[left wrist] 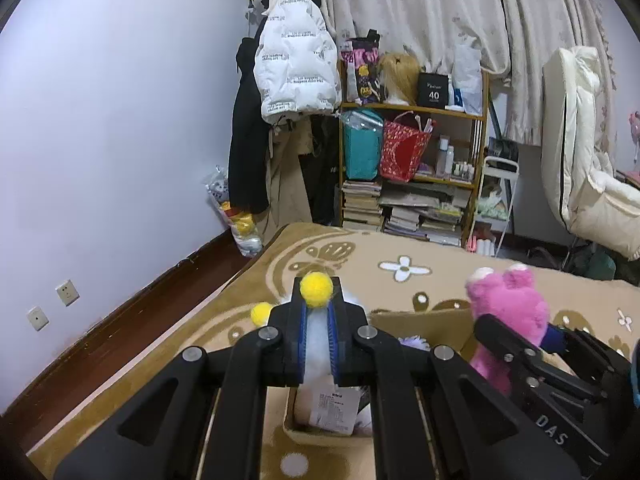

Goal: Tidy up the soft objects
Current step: 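Carry the pink bear and white fluffy plush over the box with both tools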

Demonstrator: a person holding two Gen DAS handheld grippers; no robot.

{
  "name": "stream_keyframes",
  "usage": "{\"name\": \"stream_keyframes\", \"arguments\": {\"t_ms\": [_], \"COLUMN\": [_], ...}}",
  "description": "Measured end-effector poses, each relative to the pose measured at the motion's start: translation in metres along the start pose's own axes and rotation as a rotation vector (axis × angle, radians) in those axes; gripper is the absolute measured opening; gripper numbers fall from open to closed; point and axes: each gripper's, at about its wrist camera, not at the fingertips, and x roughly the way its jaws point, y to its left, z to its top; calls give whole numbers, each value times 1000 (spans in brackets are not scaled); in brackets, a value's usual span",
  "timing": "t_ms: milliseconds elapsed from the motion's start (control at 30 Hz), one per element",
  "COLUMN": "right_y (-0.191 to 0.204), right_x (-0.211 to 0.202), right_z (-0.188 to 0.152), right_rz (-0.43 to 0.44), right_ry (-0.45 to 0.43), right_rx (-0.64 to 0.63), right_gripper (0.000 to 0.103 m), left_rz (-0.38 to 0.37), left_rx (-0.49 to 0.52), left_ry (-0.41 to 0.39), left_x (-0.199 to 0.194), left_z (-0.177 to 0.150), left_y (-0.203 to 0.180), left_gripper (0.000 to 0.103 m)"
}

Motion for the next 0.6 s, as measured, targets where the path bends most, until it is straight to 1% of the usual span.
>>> {"name": "stream_keyframes", "arguments": {"t_ms": [67, 133, 233, 433, 600], "right_y": [-1, -1, 1, -4, -12], "right_x": [6, 14, 25, 44, 57], "right_z": [3, 5, 6, -3, -12], "right_rz": [15, 18, 16, 3, -9], "right_ry": [4, 19, 44, 97, 136], "right_rx": [-6, -20, -41, -42, -23], "right_gripper": [47, 47, 47, 47, 48], "left_rz": [-11, 1, 0, -23, -26], "left_rx": [15, 30, 21, -22, -33], "left_ry": [0, -3, 24, 143, 211], "left_x": [2, 5, 15, 47, 67], "left_z": [1, 3, 1, -16, -31], "left_y": [-3, -6, -7, -2, -2], "left_gripper": [8, 8, 8, 9, 9]}}
